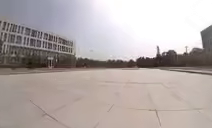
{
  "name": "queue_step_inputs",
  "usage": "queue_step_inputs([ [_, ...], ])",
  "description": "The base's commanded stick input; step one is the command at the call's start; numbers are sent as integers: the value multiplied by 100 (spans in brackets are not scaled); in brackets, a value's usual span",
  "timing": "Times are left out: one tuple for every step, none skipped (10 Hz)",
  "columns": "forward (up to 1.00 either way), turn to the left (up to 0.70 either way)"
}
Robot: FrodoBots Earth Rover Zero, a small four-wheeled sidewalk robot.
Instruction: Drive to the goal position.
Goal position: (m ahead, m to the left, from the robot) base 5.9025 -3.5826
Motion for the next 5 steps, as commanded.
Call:
queue_step_inputs([
  [70,-25],
  [70,-35],
  [70,-35],
  [70,-35],
  [70,-35],
])
